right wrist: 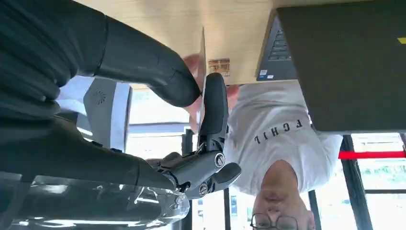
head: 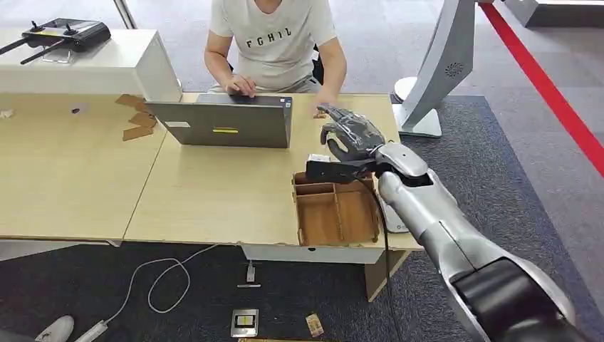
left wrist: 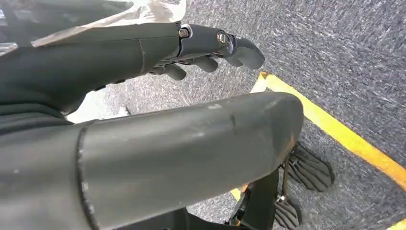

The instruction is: Pass the card to the sensor for recognition and then transmit it.

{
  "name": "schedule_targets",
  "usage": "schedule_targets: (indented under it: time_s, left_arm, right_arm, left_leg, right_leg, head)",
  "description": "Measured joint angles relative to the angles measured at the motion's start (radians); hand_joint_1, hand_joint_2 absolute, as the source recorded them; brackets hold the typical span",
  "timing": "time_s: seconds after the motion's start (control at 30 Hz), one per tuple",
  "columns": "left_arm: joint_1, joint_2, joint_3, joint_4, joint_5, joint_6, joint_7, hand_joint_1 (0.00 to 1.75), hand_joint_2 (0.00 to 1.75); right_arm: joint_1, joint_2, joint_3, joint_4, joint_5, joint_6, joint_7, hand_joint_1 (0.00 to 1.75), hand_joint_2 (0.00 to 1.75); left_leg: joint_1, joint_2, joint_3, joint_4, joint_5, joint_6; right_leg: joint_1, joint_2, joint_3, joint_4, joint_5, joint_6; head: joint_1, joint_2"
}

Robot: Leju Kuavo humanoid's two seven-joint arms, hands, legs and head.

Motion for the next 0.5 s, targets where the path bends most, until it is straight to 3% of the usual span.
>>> schedule_targets:
  time_s: [0.37,0.5]
  left_arm:
    - [0.000,0.000,-0.012,0.000,0.014,-0.016,-0.003,0.00,0.00]
    - [0.000,0.017,-0.021,0.000,0.012,-0.095,-0.003,0.00,0.00]
  right_arm:
    - [-0.041,-0.003,-0.002,0.011,0.019,0.002,0.027,1.75,1.75]
    - [-0.042,-0.003,-0.002,0.011,0.031,0.008,0.042,1.75,1.75]
  left_leg:
    - [0.000,0.000,0.000,0.000,0.000,0.000]
    - [0.000,0.000,0.000,0.000,0.000,0.000]
  right_leg:
    - [0.000,0.000,0.000,0.000,0.000,0.000]
    - [0.000,0.000,0.000,0.000,0.000,0.000]
  head:
    - [0.000,0.000]
    - [0.000,0.000]
